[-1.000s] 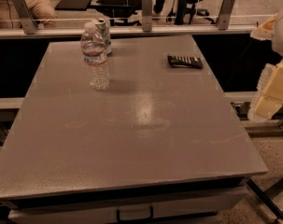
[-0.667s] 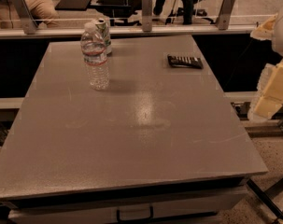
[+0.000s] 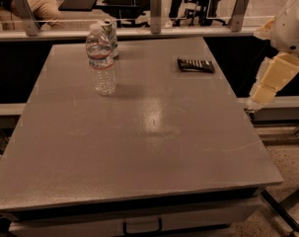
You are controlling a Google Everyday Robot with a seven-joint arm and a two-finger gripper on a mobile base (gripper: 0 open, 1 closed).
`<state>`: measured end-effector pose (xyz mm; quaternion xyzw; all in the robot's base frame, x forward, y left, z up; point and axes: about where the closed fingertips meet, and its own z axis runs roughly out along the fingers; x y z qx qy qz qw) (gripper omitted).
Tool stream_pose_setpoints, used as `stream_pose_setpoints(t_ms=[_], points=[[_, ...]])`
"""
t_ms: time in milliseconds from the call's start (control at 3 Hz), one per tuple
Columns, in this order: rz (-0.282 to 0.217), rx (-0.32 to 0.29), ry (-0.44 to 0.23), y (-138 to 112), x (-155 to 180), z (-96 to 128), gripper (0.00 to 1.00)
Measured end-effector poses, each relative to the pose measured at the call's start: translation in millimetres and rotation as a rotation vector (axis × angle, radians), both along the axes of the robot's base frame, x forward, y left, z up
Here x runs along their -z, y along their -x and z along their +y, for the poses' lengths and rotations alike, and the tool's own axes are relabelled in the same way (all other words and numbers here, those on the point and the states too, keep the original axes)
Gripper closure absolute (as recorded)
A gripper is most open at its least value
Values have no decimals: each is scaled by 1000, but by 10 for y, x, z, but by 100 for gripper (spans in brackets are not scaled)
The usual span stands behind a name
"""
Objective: Move rxbar chocolate near water bottle
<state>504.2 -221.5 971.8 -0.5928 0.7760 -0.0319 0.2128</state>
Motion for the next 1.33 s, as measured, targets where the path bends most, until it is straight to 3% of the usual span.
stream_pose_setpoints(t_ms=[333, 667, 1333], points=[[21, -1, -47, -443, 189, -46, 0], [65, 22, -130, -1169, 511, -99, 0], [120, 48, -193, -1849, 969, 37, 0]])
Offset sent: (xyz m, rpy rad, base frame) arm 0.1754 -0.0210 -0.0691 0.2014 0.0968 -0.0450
